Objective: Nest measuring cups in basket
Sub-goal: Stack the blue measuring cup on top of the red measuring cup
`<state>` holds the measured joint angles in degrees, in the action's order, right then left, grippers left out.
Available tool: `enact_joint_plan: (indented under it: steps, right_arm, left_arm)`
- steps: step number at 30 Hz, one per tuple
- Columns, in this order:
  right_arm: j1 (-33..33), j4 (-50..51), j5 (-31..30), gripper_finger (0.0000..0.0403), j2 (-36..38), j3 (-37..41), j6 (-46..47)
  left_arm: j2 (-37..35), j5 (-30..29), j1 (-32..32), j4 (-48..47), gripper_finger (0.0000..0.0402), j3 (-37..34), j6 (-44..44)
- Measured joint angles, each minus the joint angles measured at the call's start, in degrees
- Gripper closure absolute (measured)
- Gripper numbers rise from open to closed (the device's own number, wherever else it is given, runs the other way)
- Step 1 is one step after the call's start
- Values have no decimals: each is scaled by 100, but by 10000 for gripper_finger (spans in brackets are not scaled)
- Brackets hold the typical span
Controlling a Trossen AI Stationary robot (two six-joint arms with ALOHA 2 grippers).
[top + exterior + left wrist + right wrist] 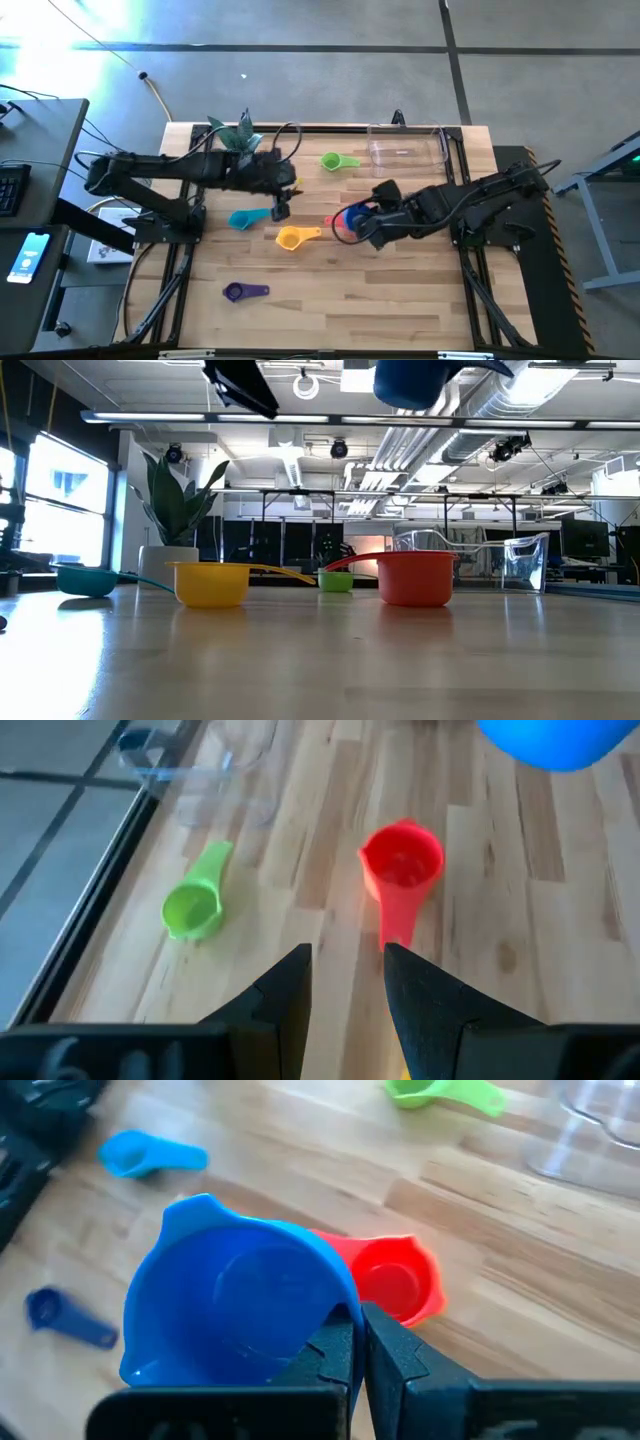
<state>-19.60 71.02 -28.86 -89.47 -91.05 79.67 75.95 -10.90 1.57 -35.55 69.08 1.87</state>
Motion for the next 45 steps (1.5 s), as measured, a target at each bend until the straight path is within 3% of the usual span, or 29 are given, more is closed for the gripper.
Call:
enact_joint_plan:
  steps: [8, 14, 30, 45]
  right_arm:
    - [99, 635, 260, 403, 0, 0, 796]
    - [99, 1006, 391, 403, 0, 0, 1301]
    - [97, 1063, 396, 403, -4, 2, 1732]
    - [93, 1052, 439, 403, -4, 1, 1802]
  left_arm:
    - [803, 872, 769, 592, 286, -9, -984]
    - [1581, 1069, 962, 964, 286, -11, -1284]
    - [3048, 1097, 912, 2154, 287, -14, -1107]
    - [3522, 1238, 517, 2355, 287, -14, -878]
